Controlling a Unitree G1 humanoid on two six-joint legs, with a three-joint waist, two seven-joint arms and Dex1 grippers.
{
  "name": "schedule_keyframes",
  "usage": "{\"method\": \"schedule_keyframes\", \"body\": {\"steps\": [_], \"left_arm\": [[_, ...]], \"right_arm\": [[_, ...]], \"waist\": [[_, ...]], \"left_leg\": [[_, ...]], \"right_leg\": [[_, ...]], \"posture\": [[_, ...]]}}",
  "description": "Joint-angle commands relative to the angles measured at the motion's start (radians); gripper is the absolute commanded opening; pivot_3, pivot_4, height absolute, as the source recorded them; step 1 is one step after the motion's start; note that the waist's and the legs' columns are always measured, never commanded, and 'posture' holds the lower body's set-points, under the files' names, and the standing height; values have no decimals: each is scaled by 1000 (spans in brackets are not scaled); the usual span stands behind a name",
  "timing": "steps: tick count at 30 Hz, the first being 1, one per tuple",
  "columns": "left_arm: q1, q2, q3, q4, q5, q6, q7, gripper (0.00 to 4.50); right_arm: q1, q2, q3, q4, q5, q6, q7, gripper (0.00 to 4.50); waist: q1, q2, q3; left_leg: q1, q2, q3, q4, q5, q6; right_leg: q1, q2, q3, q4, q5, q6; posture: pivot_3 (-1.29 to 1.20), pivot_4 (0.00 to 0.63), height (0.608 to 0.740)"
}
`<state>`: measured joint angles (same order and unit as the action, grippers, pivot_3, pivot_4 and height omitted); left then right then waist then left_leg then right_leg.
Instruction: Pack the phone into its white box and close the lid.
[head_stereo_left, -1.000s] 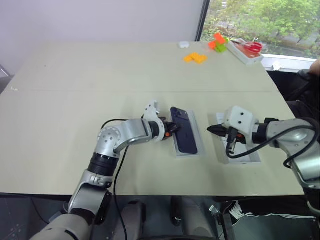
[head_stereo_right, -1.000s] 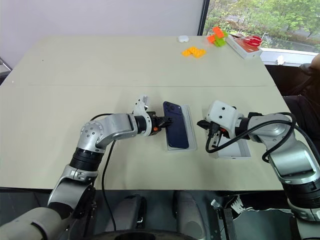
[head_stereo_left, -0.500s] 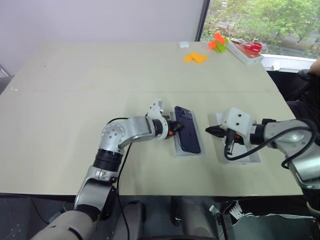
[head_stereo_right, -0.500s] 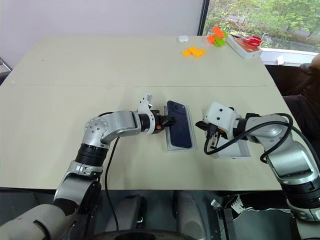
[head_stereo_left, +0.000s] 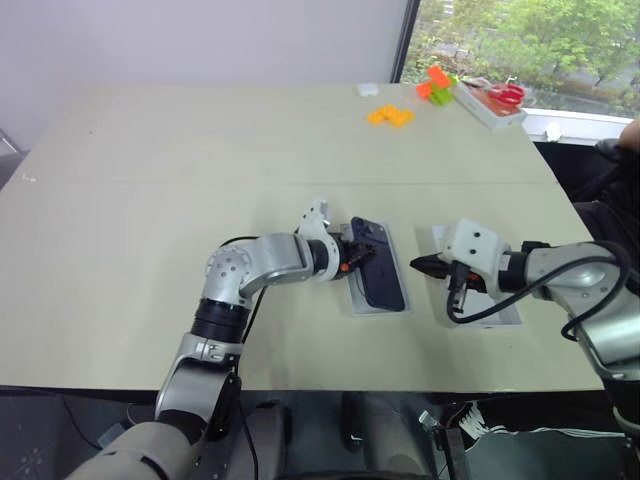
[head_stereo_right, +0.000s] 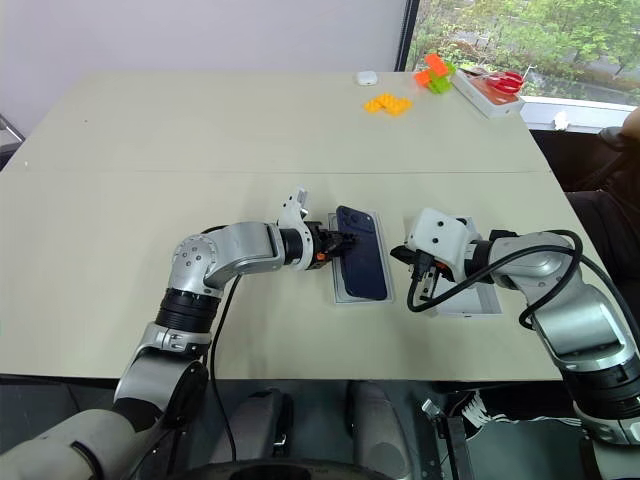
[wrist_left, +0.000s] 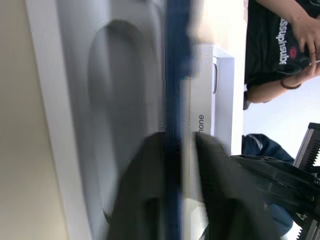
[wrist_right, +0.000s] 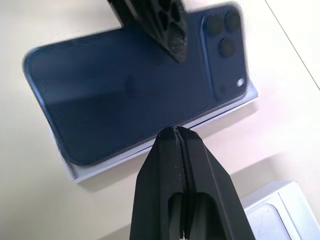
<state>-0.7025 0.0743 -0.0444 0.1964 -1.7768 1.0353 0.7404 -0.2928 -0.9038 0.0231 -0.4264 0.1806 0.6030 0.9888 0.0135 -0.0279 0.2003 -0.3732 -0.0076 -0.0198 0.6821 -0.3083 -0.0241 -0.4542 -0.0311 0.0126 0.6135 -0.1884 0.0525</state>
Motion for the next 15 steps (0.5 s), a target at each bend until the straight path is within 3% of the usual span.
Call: {"method": "schedule_keyframes", "body": {"steps": [1, 8, 15], "left_arm": [[-11, -6, 22, -22, -16, 8, -1, 2780], [-17, 37, 29, -44, -90, 33, 42, 2780], [-15, 156, 51, -124, -195, 95, 85, 2780]], "right_arm": [[-3, -15, -17, -10, 12, -14, -1, 0], [-6, -16, -14, -8, 12, -15, 2, 0], [-16, -14, -7, 6, 9, -28, 6, 0]], "waist": [[0, 0, 0], [-1, 0, 0], [0, 0, 0]], "left_leg": [[0, 0, 0, 0, 0, 0], [0, 0, 0, 0, 0, 0], [1, 0, -1, 1, 1, -2]], "right_leg": [[0, 0, 0, 0, 0, 0], [0, 0, 0, 0, 0, 0], [1, 0, 0, 1, 1, 0]], "posture": [[0, 150, 726], [0, 150, 726], [0, 150, 726]]}}
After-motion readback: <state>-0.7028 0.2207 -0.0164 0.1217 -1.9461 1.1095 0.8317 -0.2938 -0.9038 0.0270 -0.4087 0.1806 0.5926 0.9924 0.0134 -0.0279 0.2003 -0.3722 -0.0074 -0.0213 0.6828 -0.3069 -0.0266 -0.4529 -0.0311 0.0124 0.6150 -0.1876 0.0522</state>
